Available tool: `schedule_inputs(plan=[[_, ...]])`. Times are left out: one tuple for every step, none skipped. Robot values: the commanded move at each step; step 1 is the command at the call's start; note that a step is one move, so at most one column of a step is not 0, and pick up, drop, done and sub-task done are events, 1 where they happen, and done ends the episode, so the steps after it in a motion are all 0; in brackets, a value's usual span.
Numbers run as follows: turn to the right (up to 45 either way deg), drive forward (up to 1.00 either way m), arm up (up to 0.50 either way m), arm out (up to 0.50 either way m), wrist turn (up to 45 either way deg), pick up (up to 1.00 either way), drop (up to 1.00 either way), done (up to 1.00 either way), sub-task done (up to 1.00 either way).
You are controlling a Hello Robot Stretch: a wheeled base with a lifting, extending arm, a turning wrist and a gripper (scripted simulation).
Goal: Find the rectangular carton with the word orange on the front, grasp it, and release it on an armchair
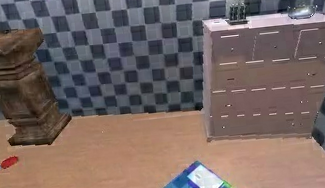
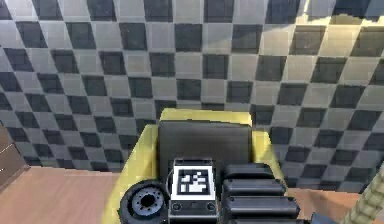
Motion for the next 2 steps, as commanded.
schedule_inputs(plan=[[-45.0,0.0,0.0,0.0,0.0,0.0,0.0,0.0,0.0],[-15.0,0.0,0.0,0.0,0.0,0.0,0.0,0.0,0.0]])
